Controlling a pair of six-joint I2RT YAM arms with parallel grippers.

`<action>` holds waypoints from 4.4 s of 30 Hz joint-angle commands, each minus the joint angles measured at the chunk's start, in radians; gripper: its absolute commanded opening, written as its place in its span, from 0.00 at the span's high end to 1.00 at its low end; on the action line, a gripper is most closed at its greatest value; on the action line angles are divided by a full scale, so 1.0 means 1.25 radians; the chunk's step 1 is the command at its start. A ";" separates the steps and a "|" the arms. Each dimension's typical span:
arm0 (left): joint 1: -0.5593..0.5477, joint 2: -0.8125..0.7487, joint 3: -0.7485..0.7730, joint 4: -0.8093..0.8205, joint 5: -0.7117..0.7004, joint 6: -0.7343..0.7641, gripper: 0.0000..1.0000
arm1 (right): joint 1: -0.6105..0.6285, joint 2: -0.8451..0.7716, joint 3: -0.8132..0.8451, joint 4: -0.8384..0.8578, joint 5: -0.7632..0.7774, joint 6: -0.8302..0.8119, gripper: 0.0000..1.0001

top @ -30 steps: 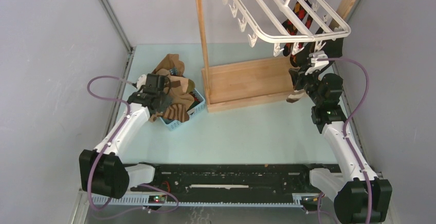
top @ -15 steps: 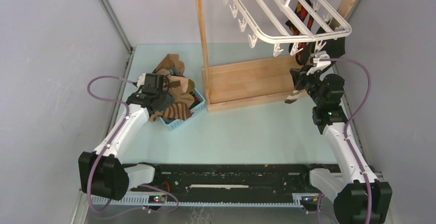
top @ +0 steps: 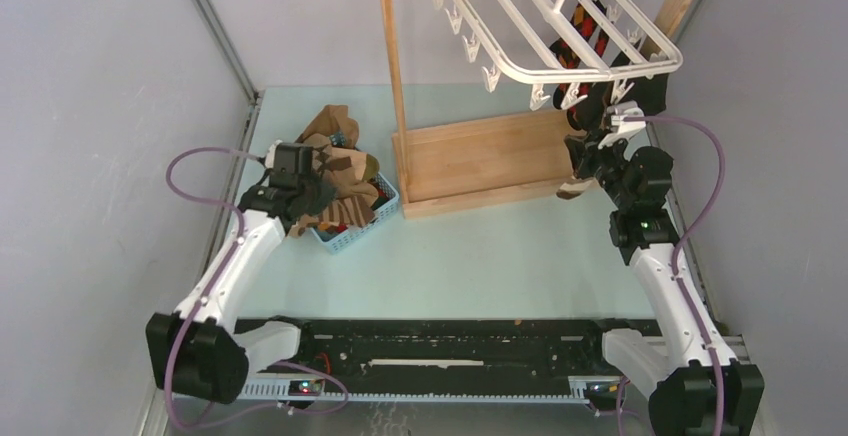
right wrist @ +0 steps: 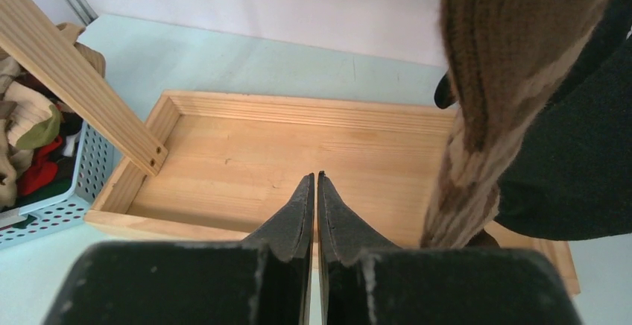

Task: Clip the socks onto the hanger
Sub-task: Pick up the sock from the bin.

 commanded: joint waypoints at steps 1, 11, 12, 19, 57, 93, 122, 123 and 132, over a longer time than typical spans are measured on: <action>0.006 -0.101 0.052 -0.006 0.016 0.068 0.99 | -0.009 -0.051 0.000 -0.024 -0.030 -0.003 0.90; -0.007 -0.146 0.158 0.095 0.345 0.233 1.00 | -0.065 -0.144 0.000 -0.125 -0.267 -0.083 0.83; -0.017 -0.147 0.173 0.098 0.356 0.240 1.00 | -0.072 -0.157 0.000 -0.153 -0.295 -0.089 0.81; -0.128 -0.164 0.209 0.261 0.403 0.146 1.00 | -0.081 -0.241 -0.001 -0.232 -0.484 -0.126 0.56; -0.441 0.069 0.133 0.760 0.426 -0.397 1.00 | 0.445 -0.332 -0.041 -0.066 -0.066 -0.049 0.50; -0.367 -0.063 0.041 0.654 0.519 0.023 0.43 | 0.335 -0.259 0.011 -0.012 -0.154 0.349 1.00; -0.411 0.039 0.061 0.811 0.748 0.117 0.34 | 0.341 -0.231 0.017 0.038 -0.223 0.342 1.00; -0.411 0.038 0.061 0.818 0.753 0.110 0.34 | 0.342 -0.231 0.017 0.037 -0.222 0.342 1.00; -0.422 0.081 0.092 0.838 0.794 0.027 0.58 | 0.352 -0.227 0.017 0.043 -0.233 0.327 1.00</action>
